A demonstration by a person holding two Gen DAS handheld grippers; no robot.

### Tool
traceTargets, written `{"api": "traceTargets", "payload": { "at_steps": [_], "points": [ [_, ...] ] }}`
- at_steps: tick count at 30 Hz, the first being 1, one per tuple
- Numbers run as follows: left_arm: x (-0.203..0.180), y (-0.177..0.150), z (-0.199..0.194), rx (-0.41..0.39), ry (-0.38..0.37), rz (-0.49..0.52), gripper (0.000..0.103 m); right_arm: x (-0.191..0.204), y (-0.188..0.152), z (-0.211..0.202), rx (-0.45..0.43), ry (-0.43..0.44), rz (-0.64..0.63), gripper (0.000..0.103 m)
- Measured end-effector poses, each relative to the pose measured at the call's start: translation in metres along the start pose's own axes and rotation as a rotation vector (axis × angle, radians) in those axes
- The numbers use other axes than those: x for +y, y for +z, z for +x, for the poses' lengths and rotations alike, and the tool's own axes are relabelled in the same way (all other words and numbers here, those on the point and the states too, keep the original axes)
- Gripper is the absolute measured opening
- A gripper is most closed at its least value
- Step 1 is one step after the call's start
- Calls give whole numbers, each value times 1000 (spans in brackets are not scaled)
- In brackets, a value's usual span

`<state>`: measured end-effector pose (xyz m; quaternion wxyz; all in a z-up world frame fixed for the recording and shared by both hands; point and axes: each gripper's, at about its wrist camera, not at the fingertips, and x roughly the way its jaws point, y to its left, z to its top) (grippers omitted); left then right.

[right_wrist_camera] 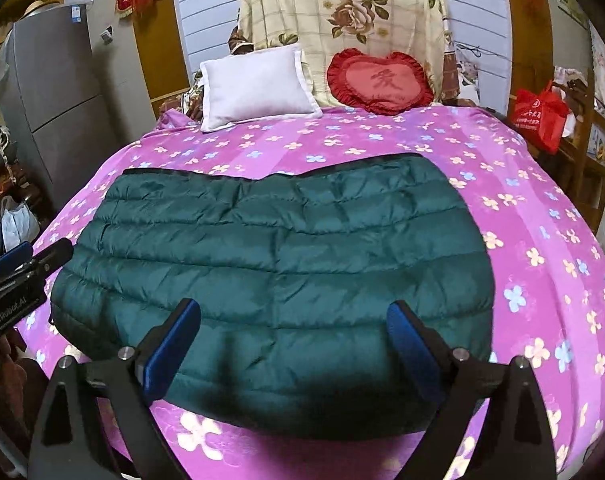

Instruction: Fold large clothes

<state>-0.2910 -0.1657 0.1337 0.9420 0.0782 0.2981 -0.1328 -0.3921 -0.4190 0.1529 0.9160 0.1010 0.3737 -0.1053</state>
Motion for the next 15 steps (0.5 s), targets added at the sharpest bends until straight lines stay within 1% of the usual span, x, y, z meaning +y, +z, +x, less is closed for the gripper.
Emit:
{"api": "traceTargets", "payload": {
  "at_steps": [8,15],
  "points": [
    [-9,-5,-3,-14,-7,19,63,13,3,-2,-32,-19,-27,96],
    [-11,-6,-3,-21,-4,9,63,17,3,0,-35,-28,-37,97]
  ]
}}
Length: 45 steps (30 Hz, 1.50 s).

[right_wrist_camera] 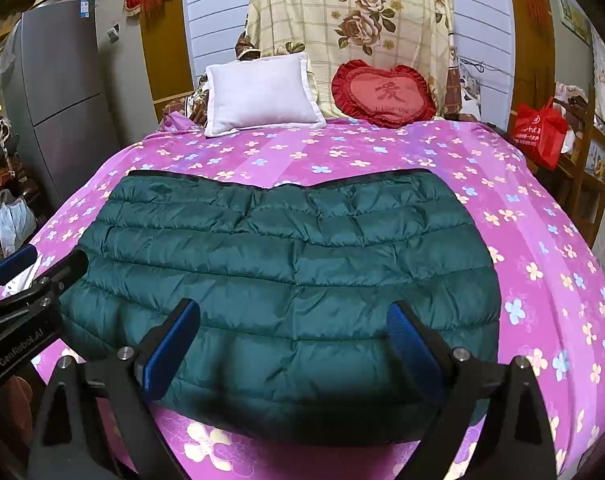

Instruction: Fold large clothes

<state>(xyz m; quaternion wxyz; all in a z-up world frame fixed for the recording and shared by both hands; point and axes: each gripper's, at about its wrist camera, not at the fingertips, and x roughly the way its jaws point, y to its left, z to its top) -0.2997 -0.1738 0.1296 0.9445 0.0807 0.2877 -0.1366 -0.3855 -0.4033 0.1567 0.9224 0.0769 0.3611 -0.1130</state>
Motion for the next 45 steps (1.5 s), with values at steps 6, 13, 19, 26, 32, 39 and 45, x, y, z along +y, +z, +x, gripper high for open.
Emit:
{"api": "traceTargets", "payload": {
  "at_steps": [6,13,19,26,32,39,45],
  "points": [
    [0,-2,1,-1,-2,2,63,-1,0,0,-9,2,13,97],
    [0,-3,3,2,-8,-3,63,-3,0,0,-15,-4,12,97],
    [0,-4,6,9,-15,-7,63,-5,0,5,-4,-2,13,97],
    [0,-5,8,10,-17,-12,63,-3,0,8,6,0,5,97],
    [-1,-7,10,12,-16,-10,63,-4,0,12,14,3,5,97],
    [1,-8,13,23,-20,-20,63,-4,2,13,15,1,0,97],
    [0,-9,15,27,-20,-21,63,-2,4,16,21,-1,-7,97]
  ]
}}
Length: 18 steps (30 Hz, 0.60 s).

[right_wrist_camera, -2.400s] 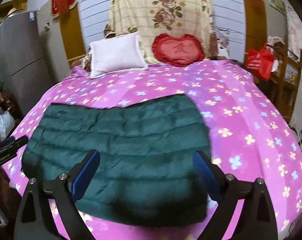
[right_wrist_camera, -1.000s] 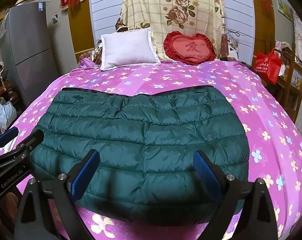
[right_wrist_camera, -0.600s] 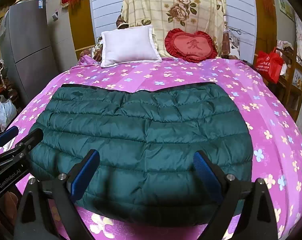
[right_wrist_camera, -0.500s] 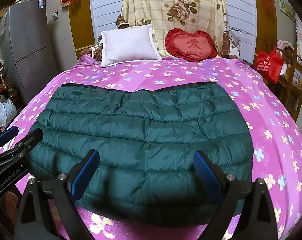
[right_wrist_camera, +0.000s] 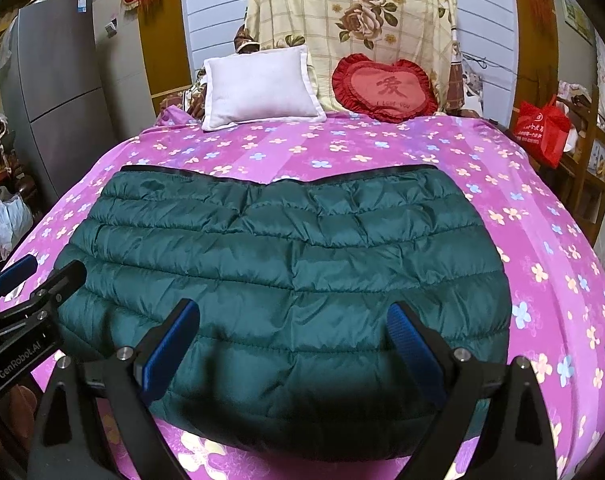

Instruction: Fold large clothes

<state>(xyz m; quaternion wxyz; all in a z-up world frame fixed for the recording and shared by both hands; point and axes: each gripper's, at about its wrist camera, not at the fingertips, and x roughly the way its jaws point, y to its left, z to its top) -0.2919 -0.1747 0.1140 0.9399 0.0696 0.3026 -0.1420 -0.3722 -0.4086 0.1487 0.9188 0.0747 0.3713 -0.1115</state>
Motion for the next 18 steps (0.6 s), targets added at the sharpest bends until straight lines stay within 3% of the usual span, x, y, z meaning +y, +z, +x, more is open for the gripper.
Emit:
{"api": "traceTargets", "payload": {
  "at_steps": [18],
  "points": [
    [1,0,7,18,-4,-4,63,-3,0,7,14,8,12,97]
  ]
}}
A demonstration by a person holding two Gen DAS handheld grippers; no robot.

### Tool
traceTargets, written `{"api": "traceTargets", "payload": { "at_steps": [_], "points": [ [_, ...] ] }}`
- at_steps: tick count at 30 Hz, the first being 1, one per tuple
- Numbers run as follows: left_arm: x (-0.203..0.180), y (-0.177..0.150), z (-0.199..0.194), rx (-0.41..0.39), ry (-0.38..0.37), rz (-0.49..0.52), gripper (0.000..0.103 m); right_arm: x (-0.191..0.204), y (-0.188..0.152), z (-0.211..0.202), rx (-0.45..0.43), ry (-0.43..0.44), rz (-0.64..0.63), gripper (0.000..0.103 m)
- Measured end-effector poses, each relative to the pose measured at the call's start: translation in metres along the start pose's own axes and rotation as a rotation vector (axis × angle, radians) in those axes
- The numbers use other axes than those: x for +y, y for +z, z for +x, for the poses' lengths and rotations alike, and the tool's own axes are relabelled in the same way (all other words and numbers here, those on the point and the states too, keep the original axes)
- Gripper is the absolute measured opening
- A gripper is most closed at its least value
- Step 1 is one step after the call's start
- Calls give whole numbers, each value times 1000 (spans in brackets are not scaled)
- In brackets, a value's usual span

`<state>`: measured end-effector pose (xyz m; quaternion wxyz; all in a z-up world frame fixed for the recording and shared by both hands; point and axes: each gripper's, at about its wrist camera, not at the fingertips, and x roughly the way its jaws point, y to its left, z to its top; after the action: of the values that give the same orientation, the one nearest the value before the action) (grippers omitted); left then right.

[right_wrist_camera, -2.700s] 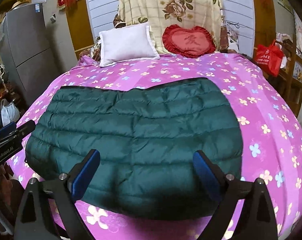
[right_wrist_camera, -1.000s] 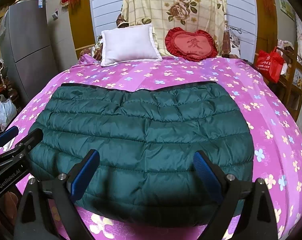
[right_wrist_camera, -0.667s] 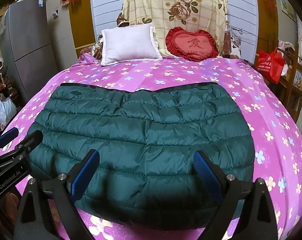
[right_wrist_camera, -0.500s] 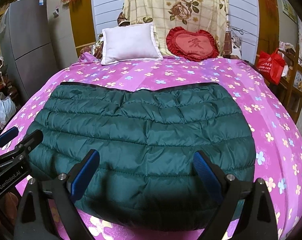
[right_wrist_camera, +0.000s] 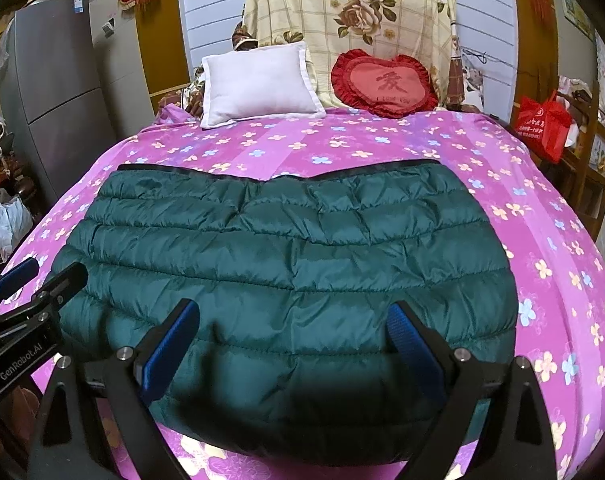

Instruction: Fold large clothes

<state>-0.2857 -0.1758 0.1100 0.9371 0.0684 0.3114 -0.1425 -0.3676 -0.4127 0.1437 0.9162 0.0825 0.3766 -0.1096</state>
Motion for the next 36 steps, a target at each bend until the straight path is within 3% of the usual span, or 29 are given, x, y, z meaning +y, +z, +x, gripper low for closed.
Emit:
{"api": "traceTargets", "payload": {
  "at_steps": [36],
  "points": [
    [-4,-2,3,10,4,3,63,-1,-1,5,8,-3,14,97]
  ]
}}
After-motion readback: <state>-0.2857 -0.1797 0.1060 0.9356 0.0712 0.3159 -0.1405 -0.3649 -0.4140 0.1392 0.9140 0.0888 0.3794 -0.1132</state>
